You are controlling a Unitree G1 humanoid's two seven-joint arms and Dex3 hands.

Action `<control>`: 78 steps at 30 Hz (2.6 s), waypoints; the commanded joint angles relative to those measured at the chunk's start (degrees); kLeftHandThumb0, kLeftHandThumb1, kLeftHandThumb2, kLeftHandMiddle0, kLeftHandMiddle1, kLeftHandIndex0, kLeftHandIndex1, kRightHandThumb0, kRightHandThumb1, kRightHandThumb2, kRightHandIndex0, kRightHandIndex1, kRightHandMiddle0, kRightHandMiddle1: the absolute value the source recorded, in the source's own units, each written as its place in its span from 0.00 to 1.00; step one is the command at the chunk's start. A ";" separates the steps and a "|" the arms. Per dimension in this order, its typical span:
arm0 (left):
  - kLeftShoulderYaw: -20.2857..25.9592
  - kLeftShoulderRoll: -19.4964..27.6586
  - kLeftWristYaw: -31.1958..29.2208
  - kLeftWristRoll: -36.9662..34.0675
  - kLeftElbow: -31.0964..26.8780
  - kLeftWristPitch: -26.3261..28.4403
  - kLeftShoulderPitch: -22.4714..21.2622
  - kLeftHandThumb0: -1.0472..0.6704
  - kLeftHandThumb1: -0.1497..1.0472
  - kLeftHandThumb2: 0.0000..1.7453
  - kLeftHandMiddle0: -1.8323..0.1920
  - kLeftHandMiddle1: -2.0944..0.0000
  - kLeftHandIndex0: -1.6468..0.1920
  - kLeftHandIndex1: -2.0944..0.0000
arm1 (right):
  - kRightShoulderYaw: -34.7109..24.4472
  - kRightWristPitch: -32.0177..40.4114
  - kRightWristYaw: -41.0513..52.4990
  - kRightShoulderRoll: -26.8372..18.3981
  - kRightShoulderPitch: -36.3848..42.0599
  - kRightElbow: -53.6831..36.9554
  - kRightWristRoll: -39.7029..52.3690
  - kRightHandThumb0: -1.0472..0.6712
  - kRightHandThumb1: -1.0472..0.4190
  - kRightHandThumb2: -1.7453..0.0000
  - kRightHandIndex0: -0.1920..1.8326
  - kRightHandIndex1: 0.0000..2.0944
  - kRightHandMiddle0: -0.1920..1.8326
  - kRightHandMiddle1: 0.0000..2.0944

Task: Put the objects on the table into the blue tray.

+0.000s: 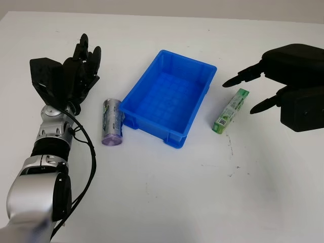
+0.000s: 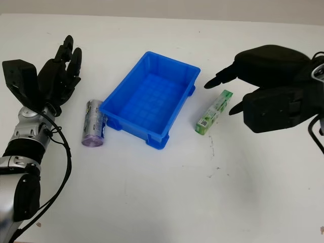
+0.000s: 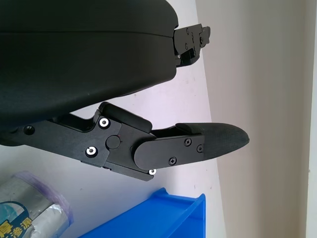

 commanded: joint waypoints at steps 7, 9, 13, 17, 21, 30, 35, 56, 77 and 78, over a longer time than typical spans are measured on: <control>0.57 0.44 -0.66 -0.77 -0.18 0.15 -1.26 0.20 1.00 0.29 1.00 1.00 1.00 1.00 | 3.92 -8.63 -6.91 4.47 3.40 4.76 -2.33 0.45 0.18 0.97 0.44 0.05 0.46 0.04; 0.56 0.57 -0.71 -0.72 -0.20 0.12 -1.21 0.20 1.00 0.29 1.00 1.00 1.00 1.00 | 5.03 -10.11 -8.28 4.96 3.95 5.28 -3.98 0.45 0.18 0.97 0.44 0.05 0.46 0.04; 0.18 1.10 -0.14 0.11 0.03 -0.34 -1.21 0.19 1.00 0.30 1.00 1.00 1.00 1.00 | 7.79 -16.95 -14.21 4.51 4.23 7.26 -10.80 0.44 0.19 0.97 0.49 0.08 0.49 0.06; 0.41 1.27 -0.24 -0.07 0.15 -0.34 -1.48 0.18 1.00 0.29 1.00 1.00 1.00 1.00 | 9.95 -24.98 -23.87 3.54 4.35 9.13 -19.50 0.40 0.20 0.97 0.40 0.51 0.39 0.46; 0.52 1.33 -0.86 -0.30 0.22 -0.18 -1.72 0.19 1.00 0.29 1.00 1.00 1.00 1.00 | 11.30 -29.07 -34.40 2.71 4.35 9.55 -28.17 0.32 0.17 0.96 0.35 0.76 0.35 0.67; 0.45 1.15 -1.76 -0.52 0.17 0.11 -2.03 0.18 1.00 0.29 1.00 1.00 1.00 1.00 | 14.31 -30.45 -52.25 2.50 -0.81 17.61 -38.81 0.27 0.01 0.97 0.54 0.94 0.46 0.82; 0.64 0.93 -1.33 -0.72 -0.13 0.34 -1.85 0.19 1.00 0.30 1.00 1.00 1.00 1.00 | 15.90 -30.78 -59.23 3.20 -4.68 23.50 -39.48 0.28 0.01 0.97 0.55 1.00 0.46 0.95; -0.19 0.45 -0.44 0.17 0.19 0.17 -1.96 0.19 1.00 0.30 1.00 1.00 1.00 1.00 | 1.68 -15.81 -30.65 14.36 -10.64 14.44 3.46 0.38 0.00 0.96 0.67 1.00 0.58 1.00; 0.51 -0.91 1.15 -0.68 -0.73 0.40 -1.01 0.20 1.00 0.29 1.00 1.00 1.00 1.00 | 1.11 -24.08 -43.14 22.43 -26.64 33.02 0.13 0.38 0.00 0.88 0.77 1.00 0.67 1.00; 0.48 -0.96 1.27 -0.65 -0.84 0.37 -0.92 0.20 1.00 0.29 1.00 1.00 1.00 1.00 | 1.33 -24.60 -44.28 22.83 -27.45 34.49 -0.27 0.39 0.00 0.88 0.77 1.00 0.67 1.00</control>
